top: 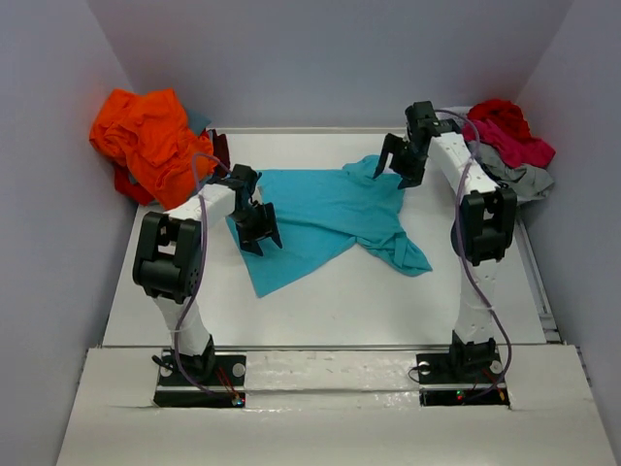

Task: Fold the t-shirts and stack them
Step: Flatten out the crumpled T-shirt at the center of the board.

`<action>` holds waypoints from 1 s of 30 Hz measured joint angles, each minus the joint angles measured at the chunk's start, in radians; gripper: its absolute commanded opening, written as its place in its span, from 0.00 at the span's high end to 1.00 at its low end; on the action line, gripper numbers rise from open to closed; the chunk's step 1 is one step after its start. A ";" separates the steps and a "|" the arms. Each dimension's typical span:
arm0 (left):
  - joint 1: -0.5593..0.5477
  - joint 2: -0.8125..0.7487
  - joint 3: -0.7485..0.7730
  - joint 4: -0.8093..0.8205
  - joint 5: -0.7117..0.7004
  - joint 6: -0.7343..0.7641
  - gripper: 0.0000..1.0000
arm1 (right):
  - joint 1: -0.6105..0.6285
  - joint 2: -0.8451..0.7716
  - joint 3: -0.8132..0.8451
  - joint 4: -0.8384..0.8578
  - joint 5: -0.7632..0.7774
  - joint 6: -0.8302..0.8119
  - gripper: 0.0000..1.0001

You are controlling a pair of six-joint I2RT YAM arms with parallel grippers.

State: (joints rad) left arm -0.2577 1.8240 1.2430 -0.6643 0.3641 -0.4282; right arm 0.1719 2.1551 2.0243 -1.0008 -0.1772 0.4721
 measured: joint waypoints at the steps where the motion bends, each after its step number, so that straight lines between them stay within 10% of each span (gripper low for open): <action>1: -0.001 0.000 0.000 0.001 -0.002 -0.001 0.32 | 0.000 0.032 0.035 0.011 -0.013 0.004 0.18; 30: -0.114 -0.090 -0.228 0.040 0.000 -0.088 0.33 | 0.000 0.322 0.195 0.085 -0.175 0.029 0.22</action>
State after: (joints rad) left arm -0.3714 1.7340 1.0153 -0.6243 0.3637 -0.5159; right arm 0.1719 2.4771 2.2189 -0.9157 -0.3527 0.5014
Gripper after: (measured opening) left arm 0.673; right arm 0.782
